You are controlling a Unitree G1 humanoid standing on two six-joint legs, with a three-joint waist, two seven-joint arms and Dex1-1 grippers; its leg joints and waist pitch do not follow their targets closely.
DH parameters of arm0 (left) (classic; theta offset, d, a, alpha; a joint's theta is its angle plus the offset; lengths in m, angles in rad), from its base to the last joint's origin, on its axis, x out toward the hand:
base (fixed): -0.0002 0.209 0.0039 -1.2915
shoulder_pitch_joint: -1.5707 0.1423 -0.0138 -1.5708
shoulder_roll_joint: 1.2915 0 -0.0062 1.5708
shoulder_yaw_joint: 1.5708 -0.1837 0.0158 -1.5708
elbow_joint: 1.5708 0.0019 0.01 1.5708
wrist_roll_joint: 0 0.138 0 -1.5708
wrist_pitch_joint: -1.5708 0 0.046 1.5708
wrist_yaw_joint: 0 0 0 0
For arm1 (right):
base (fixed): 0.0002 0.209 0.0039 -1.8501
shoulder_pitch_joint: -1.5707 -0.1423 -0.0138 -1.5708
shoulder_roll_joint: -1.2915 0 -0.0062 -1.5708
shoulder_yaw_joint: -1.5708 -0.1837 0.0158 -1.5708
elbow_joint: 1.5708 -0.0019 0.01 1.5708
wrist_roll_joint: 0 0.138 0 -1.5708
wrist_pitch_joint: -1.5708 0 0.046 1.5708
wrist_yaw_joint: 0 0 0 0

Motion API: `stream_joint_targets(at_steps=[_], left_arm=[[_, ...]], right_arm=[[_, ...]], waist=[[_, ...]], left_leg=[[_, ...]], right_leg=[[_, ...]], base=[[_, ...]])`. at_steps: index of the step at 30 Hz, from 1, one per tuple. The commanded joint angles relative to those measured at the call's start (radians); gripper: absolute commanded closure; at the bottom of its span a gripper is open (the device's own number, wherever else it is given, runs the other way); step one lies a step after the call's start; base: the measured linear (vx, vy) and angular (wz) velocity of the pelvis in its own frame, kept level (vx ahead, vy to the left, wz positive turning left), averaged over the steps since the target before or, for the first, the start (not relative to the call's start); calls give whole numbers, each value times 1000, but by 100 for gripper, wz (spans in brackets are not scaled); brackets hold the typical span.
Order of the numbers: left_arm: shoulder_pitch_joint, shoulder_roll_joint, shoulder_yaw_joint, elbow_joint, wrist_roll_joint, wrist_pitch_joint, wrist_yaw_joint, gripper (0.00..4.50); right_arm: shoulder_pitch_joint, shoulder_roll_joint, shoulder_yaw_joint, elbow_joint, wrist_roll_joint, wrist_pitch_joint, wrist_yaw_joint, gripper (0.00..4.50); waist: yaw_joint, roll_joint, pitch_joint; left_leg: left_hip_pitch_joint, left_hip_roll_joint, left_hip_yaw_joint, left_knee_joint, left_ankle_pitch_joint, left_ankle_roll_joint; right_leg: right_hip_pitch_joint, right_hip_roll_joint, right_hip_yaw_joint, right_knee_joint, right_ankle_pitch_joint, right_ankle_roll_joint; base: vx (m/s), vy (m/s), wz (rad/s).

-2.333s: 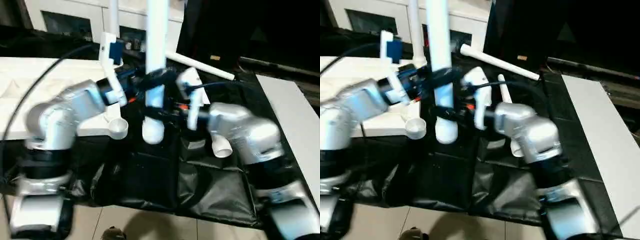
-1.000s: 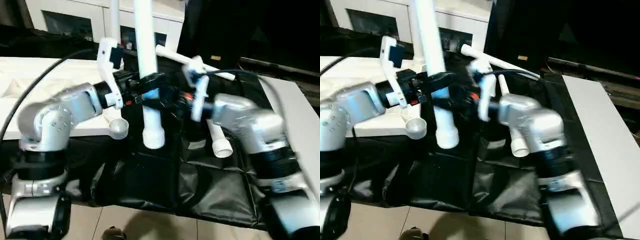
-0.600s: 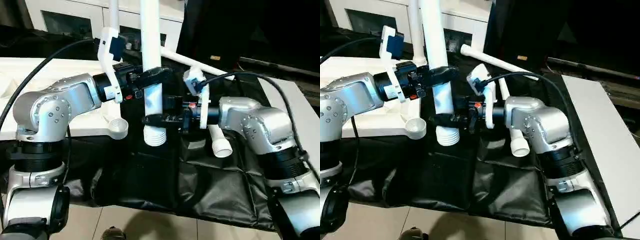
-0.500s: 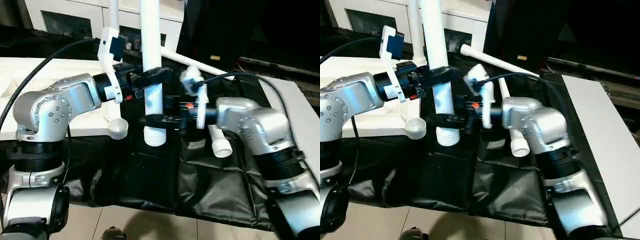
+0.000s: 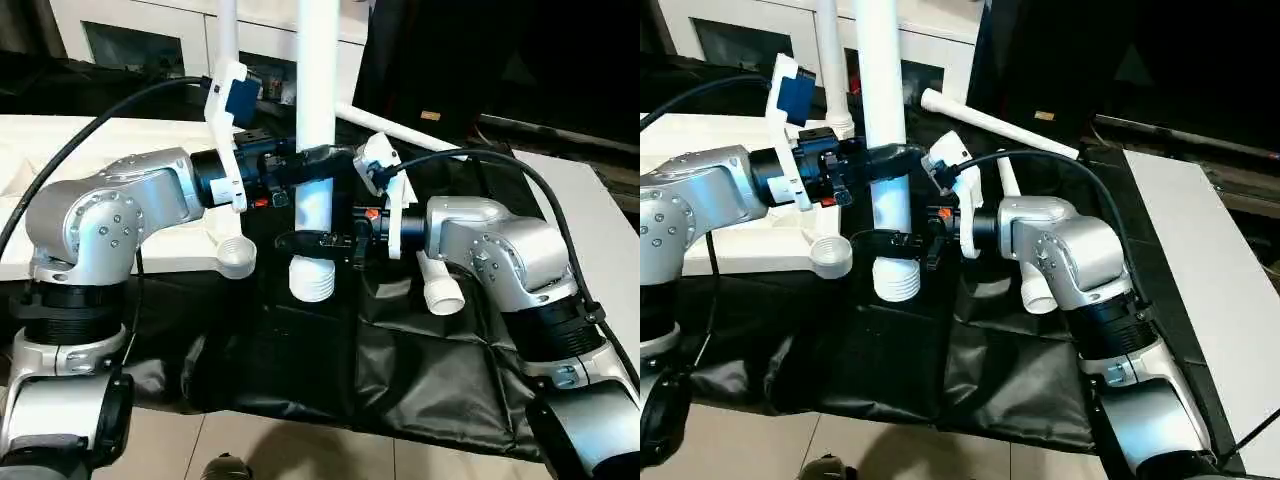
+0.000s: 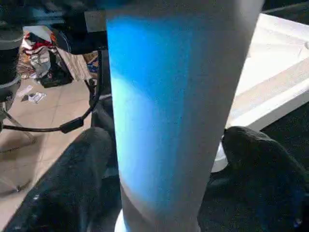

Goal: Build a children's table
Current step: Pick table leg

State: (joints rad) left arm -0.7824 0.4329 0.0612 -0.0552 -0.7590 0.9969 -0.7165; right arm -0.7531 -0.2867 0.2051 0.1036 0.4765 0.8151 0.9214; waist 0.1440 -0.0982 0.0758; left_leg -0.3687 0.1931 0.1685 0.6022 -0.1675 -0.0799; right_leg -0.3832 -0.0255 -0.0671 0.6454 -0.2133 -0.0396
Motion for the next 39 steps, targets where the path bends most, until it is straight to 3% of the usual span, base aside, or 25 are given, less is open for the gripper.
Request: stream_joint_targets(at_steps=[1, 11, 18, 22, 23, 27, 29, 39], left_arm=[[-9, -4, -19, -29, -3, -25, -21, 264], [-7, 0, -25, -38, 1, -36, -48, 264], [2, 9, -51, -57, 7, -37, -82, 264], [8, 15, -56, -57, 16, -44, -84, 264], [9, 16, -57, -57, 17, -44, -85, 264], [8, 24, -61, -52, 21, -49, -91, 264], [7, 26, -63, -51, 20, -51, -92, 264], [13, 41, -76, -58, 22, -56, -121, 264]], right_arm=[[9, -9, 10, 23, 9, 35, 2, 76], [19, 17, -5, 43, 17, 74, -18, 166], [14, 25, -14, 42, 17, 68, -15, 230], [15, 17, -6, 33, 8, 41, -5, 242], [16, 15, -5, 31, 8, 40, -3, 188], [11, 14, -6, 38, -1, 42, -12, 167], [9, 11, -5, 43, -13, 34, -21, 135], [6, 8, -20, 49, -3, 25, -6, 132]], waist=[[-3, 26, -74], [-3, 27, -75], [-2, 27, -74], [-3, 28, -74], [-4, 28, -74], [-3, 28, -75], [-4, 28, -74], [-4, 29, -75]], left_leg=[[18, 44, -17, -69, -154, -66], [17, 45, -17, -70, -152, -72], [18, 45, -17, -70, -162, -74], [19, 46, -18, -71, -164, -78], [19, 46, -18, -71, -166, -77], [19, 45, -17, -71, -160, -78], [18, 45, -18, -71, -162, -80], [19, 45, -17, -71, -161, -75]], right_leg=[[45, -114, 64, -85, -189, -99], [45, -116, 64, -84, -189, -98], [43, -116, 64, -85, -203, -93], [43, -117, 63, -85, -207, -92], [42, -117, 63, -86, -208, -92], [43, -117, 64, -85, -199, -94], [43, -116, 64, -84, -198, -94], [44, -117, 64, -84, -191, -100]], base=[[0, 0, 0], [0, 0, 0], [0, 0, 0], [0, 0, 0], [0, 0, 0], [0, 0, 0], [0, 0, 0], [0, 0, 0]])
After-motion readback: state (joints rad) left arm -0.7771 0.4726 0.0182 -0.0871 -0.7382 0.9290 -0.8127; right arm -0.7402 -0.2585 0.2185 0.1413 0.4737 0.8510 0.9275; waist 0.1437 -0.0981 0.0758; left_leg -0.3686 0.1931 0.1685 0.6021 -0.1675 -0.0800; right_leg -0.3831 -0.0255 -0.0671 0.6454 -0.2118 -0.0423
